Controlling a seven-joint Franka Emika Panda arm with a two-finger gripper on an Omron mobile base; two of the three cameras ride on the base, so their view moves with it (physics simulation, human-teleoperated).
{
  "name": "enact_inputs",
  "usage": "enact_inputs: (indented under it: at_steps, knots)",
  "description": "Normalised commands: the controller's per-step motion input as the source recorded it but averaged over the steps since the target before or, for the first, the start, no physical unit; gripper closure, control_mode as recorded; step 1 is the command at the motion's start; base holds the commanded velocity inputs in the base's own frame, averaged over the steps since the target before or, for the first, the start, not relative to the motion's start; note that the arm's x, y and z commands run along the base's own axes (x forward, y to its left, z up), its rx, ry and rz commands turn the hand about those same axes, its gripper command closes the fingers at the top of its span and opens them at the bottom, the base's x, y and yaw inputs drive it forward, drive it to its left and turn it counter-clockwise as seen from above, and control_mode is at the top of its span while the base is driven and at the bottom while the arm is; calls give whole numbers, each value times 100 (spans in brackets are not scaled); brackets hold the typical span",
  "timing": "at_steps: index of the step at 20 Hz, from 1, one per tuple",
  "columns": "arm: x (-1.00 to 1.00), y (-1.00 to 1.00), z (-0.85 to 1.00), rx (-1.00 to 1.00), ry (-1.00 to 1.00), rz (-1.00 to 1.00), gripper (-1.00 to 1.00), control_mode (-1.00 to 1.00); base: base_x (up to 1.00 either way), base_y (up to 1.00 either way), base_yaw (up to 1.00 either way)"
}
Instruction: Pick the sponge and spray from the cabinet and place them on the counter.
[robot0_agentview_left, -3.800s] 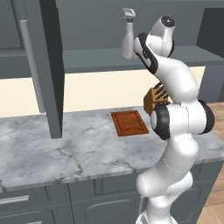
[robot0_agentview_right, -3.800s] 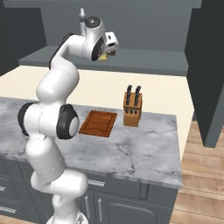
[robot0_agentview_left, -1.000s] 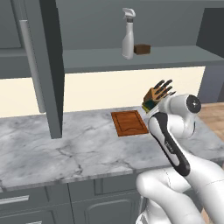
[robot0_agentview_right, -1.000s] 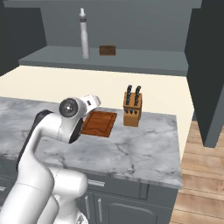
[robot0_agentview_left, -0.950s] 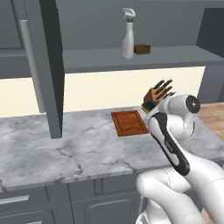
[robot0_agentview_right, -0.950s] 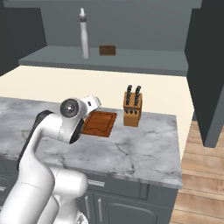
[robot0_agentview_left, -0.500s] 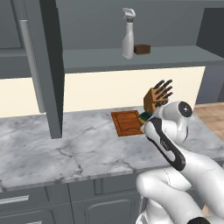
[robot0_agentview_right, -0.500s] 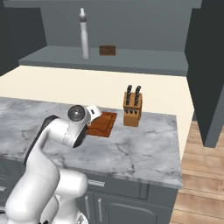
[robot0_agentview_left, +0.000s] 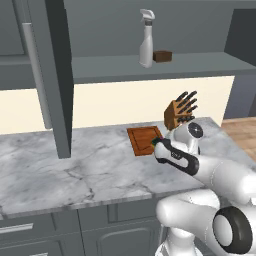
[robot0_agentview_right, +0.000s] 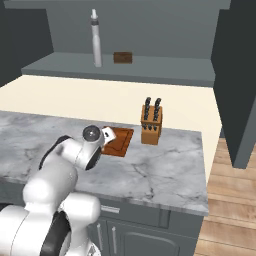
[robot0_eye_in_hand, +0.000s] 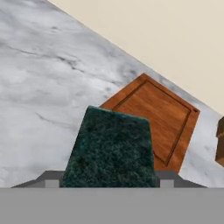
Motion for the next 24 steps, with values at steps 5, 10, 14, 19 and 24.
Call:
enact_inputs:
  at_steps: [5,10,14,19,24]
  knots:
    - [29,15,-73,0,10,2,100,-100,0,0,0]
    - [9,8,-58,0,2,1,100,-100,0,0,0]
    - [6,2,-34,0,0,0,100,-100,0,0,0]
    - [1,0,-26,-1,-1,0,100,-100,0,0,0]
    - [5,3,-33,0,-1,0,100,-100,0,0,0]
